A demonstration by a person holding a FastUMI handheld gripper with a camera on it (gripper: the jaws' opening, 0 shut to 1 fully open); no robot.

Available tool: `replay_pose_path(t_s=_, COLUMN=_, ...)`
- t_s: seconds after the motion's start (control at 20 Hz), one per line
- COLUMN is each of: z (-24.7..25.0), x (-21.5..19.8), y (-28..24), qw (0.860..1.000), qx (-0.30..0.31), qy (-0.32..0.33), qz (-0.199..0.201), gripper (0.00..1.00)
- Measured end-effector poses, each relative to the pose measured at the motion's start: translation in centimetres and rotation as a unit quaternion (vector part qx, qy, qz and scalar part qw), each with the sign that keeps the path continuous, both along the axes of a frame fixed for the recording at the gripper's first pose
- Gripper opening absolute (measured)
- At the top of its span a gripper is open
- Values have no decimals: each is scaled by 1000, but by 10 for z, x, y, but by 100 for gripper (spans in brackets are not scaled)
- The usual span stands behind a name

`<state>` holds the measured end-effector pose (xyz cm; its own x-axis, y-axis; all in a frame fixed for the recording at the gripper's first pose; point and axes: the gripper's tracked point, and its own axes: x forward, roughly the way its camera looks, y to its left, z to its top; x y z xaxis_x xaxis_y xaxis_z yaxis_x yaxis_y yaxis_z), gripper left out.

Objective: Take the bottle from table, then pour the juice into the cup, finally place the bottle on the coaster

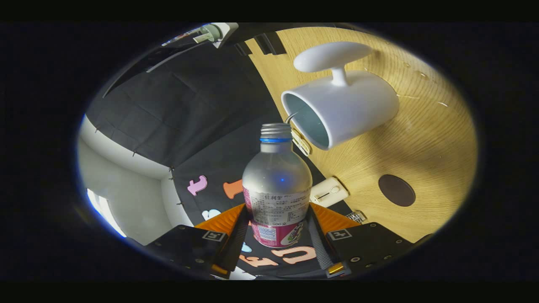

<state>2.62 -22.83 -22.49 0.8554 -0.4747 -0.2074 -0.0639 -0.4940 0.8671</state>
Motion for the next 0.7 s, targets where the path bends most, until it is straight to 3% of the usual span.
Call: replay_pose_path(t_s=0.7, z=8, x=2, y=2, qw=999, qx=35, qy=-16, qz=-14, gripper=73)
